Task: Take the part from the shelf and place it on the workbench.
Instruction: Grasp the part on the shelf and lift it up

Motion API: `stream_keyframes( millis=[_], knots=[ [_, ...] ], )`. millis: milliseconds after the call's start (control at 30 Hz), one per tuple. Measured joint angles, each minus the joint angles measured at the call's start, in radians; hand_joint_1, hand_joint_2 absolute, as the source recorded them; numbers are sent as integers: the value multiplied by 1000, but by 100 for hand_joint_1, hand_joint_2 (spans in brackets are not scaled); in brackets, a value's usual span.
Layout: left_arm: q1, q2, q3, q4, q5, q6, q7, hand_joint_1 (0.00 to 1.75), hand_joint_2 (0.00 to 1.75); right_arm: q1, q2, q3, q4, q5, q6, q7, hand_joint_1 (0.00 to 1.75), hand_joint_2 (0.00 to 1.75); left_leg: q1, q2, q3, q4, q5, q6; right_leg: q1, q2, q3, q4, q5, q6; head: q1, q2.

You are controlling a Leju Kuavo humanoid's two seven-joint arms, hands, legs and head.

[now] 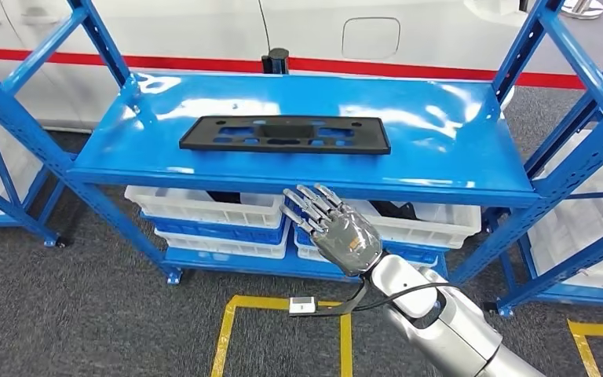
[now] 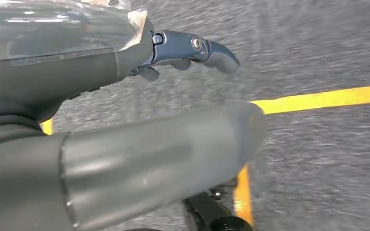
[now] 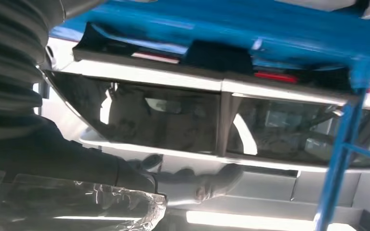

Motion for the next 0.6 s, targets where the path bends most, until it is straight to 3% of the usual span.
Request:
stream_keyframes(
  millis=[33, 100, 133, 167, 200, 233, 267, 300, 333, 367, 433, 467, 500, 567, 600],
  knots=[
    [-1, 0, 0, -1, 0, 2, 0, 0, 0, -2, 2, 0, 1, -1, 0, 1, 0, 175, 0, 4, -35, 57, -9, -1, 2, 0, 14, -2, -10, -11, -3, 0],
    [1, -1, 0, 0, 0, 6, 0, 0, 0, -2, 5, 3, 4, -3, 0, 3, 0, 175, -4, 8, -152, 205, -25, 0, 11, -1, 42, -3, -35, -26, -6, 0],
    [5, -1, 0, 0, 0, 7, 0, 0, 0, -1, 5, 5, 7, -4, 0, 3, 0, 175, -7, 7, -210, 257, -17, 3, 16, 0, 59, -3, -50, -30, -6, 0],
    [9, -1, 0, 0, 0, 8, 1, 0, 0, 0, 6, 6, 9, -7, 0, 4, 0, 175, -10, 7, -252, 276, 11, 8, 19, 2, 77, -4, -65, -32, -6, 0],
    [12, -1, 0, 1, 0, 9, 1, 0, 0, 0, 6, 7, 11, -9, 0, 4, 0, 175, -16, 7, -274, 250, 64, 17, 22, 4, 99, -6, -81, -34, -6, 0],
    [14, -1, 0, 1, 0, 10, 1, 0, 0, 1, 7, 8, 12, -12, 0, 4, 0, 175, -23, 7, -277, 186, 136, 30, 24, 6, 123, -10, -98, -34, -6, 0],
    [17, 1, 0, 3, 0, 11, 1, 0, 0, 2, 8, 9, 13, -14, 0, 5, 0, 175, -32, 7, -268, 120, 197, 45, 24, 7, 146, -20, -114, -33, -5, 0],
    [18, 2, 0, 5, 0, 11, 2, 0, 0, 4, 10, 10, 16, -16, -1, 5, 0, 175, -41, 7, -252, 66, 238, 58, 27, 8, 168, -35, -127, -31, -4, 0],
    [19, 3, 1, 7, 1, 12, 2, 0, 0, 6, 12, 12, 18, -17, -1, 5, 0, 175, -49, 7, -232, 28, 250, 71, 28, 8, 187, -56, -135, -27, -4, 0],
    [20, 5, 1, 9, 2, 12, 2, 0, 0, 8, 14, 13, 20, -18, -1, 5, 0, 175, -54, 7, -213, 8, 235, 80, 29, 7, 208, -76, -135, -20, -6, 0],
    [20, 4, 3, 10, 3, 13, 1, 0, 0, 6, 19, 15, 21, -18, -2, 6, 0, 175, -56, 8, -165, -40, 200, 89, 30, 5, 228, -78, -106, 4, -12, 0],
    [21, 3, 4, 10, 4, 14, 0, 0, 0, 4, 21, 15, 21, -18, -2, 5, 0, 175, -53, 7, -137, -65, 188, 89, 31, 4, 218, -42, -82, 17, -13, 0],
    [22, 2, 4, 10, 4, 14, -2, 0, 0, 2, 23, 15, 22, -19, -2, 6, 0, 175, -50, 6, -107, -86, 178, 89, 32, 3, 185, 16, -59, 25, -12, 0],
    [22, 0, 5, 11, 4, 15, -3, 0, 0, 6, 24, 19, 27, -19, -2, 6, 0, 175, -45, 0, -45, -126, 157, 85, 33, 2, 86, 148, -58, 21, -10, 0],
    [23, -1, 5, 12, 3, 15, -2, 0, 0, 11, 23, 20, 30, -20, -2, 6, 0, 175, -43, -4, -13, -144, 144, 83, 33, 2, 33, 192, -87, 10, -9, 0]
  ],
)
